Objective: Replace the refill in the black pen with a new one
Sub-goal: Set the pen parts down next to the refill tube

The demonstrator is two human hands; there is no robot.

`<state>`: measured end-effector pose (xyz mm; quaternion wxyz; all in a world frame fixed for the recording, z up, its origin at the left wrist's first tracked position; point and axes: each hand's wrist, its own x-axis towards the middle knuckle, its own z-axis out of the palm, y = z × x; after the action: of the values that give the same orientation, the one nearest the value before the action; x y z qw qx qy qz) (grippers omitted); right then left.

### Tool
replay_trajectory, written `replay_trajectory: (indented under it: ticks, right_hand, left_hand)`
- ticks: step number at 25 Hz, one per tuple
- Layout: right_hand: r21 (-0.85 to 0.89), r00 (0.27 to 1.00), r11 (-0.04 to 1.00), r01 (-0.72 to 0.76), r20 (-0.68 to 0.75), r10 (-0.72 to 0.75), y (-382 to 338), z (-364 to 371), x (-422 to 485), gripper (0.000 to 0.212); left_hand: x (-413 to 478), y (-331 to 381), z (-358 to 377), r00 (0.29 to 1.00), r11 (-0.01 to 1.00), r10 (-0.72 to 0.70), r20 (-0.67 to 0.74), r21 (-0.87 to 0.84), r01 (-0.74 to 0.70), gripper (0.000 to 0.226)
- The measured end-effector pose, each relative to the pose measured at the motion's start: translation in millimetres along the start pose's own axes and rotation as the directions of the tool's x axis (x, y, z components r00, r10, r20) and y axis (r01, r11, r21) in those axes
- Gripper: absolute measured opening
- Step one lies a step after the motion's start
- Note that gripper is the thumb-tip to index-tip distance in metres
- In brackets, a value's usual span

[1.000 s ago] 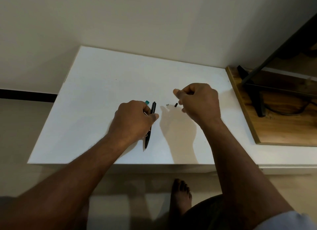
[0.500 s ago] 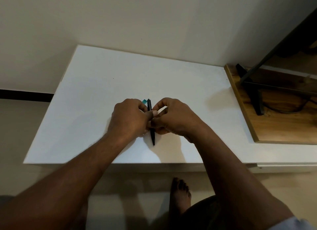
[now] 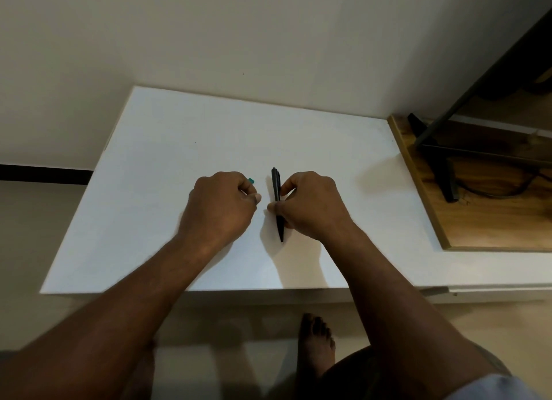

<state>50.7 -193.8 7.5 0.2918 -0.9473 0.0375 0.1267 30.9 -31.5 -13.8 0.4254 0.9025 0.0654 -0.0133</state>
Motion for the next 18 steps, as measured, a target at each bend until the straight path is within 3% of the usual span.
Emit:
replay_trajectory:
  ticks: [4, 12, 18]
  right_hand:
    - [-0.099, 0.996, 0.995, 0.008, -0.083, -0.016, 1.9, 3.2, 1.1, 0.031]
    - [-0.182, 0.993, 0.983, 0.021, -0.108, -0.041, 2.7, -3.7, 1.6, 0.037]
    - [-0.286, 0.999, 0.958, -0.010, 0.028, 0.019, 1.8, -8.6, -2.1, 0.045]
  left_hand:
    - [-0.2, -2.1, -2.2, 1.000, 0.999, 0.003, -0.024, 0.049, -0.002, 0.011]
    - [-2.5, -0.7, -5.6, 0.999, 0.998, 0.011, -0.034, 0.068, -0.008, 0.011]
    - [-2.0, 1.0, -7.5, 0.993, 0.989, 0.040, -0.112, 0.146, -0.024, 0.012]
